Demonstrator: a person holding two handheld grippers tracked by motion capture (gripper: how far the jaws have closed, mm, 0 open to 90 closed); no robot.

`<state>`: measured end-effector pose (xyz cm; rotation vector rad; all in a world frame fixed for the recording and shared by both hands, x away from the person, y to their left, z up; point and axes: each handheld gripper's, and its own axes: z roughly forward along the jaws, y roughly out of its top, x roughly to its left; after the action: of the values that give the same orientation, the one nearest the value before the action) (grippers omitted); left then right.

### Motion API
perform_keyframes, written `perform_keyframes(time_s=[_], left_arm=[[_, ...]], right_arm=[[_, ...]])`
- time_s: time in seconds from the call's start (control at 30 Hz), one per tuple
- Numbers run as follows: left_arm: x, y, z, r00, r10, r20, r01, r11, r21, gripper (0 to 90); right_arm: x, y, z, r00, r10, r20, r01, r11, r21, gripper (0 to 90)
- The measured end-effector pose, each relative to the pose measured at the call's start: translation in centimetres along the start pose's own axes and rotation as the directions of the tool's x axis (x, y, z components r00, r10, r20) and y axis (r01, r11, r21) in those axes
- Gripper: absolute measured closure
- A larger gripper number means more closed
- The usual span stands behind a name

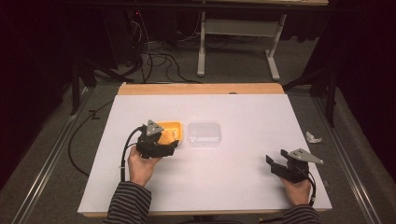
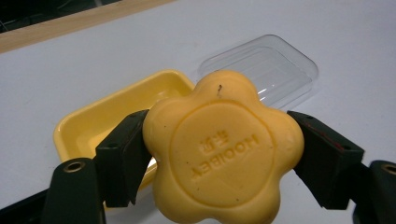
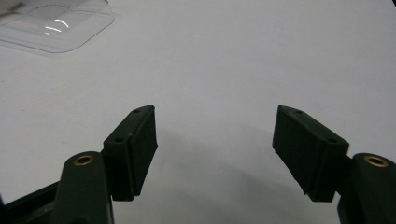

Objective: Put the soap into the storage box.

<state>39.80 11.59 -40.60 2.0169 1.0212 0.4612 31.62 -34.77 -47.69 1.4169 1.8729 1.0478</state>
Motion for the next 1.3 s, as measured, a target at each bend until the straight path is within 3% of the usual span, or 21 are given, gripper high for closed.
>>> perform_keyframes(time_s=[0.5, 0.73, 1.3], left_arm=[[1.2, 0.5, -0.3, 0.9991, -0.025, -0.034, 0.025, 0.9997, -0.002, 26.3], [1.6, 1.1, 0.4, 0.9983, -0.024, -0.053, 0.024, 0.9997, 0.008, 26.3], [3.2, 1.3, 2.5, 0.9908, -0.074, -0.113, 0.077, 0.9967, 0.024, 26.3]], right_arm=[[0.0, 0.0, 0.0, 1.0000, 0.000, 0.001, 0.000, 1.000, 0.001, 30.9], [0.0, 0.0, 0.0, 1.0000, 0.000, 0.001, 0.000, 1.000, 0.000, 30.9], [0.0, 0.0, 0.0, 1.0000, -0.001, -0.002, 0.001, 1.000, -0.001, 30.8]])
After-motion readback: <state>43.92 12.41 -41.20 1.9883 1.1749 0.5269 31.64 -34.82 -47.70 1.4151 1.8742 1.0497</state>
